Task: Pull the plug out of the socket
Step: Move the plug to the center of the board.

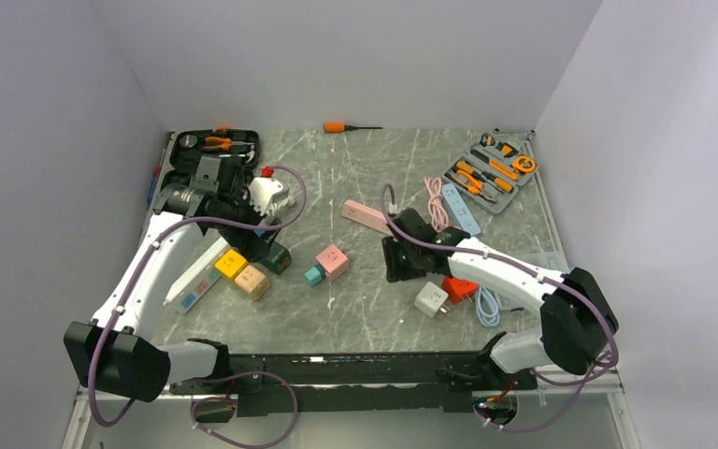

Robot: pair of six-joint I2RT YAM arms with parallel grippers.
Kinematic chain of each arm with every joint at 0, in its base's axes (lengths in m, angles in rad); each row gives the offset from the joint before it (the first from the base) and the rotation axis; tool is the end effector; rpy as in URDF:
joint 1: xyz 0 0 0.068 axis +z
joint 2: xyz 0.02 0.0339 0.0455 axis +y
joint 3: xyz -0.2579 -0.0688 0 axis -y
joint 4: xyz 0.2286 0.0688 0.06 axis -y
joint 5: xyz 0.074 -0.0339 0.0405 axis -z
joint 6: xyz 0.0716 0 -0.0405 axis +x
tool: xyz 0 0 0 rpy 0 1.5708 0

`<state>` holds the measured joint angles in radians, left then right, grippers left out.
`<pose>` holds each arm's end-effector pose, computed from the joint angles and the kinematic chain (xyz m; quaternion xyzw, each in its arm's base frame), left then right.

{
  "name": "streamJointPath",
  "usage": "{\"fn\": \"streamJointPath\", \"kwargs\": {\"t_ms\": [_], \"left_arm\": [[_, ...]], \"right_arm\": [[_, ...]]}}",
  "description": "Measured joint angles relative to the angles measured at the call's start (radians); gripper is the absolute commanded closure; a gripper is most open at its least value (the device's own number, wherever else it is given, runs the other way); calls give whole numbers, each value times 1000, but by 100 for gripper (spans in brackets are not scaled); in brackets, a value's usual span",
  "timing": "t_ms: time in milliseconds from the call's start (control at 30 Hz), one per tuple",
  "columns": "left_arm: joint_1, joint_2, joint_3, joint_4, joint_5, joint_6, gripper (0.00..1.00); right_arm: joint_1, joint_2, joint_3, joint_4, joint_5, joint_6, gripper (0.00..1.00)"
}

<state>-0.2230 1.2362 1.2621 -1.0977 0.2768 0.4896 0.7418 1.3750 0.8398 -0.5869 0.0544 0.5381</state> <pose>0.2206 -0.0701 0.2975 0.3667 0.8876 -0.1000 0.2602 0.1944 0.1729 0.1704 -0.0931 0.9701 0.1115 0.1942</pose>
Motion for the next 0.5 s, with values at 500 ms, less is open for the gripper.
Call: {"fn": "streamJointPath", "kwargs": {"t_ms": [500], "left_arm": [[0,-16,-107,91,66,-18,1]], "right_arm": [[141,330,398,248,55,-180,1]]}}
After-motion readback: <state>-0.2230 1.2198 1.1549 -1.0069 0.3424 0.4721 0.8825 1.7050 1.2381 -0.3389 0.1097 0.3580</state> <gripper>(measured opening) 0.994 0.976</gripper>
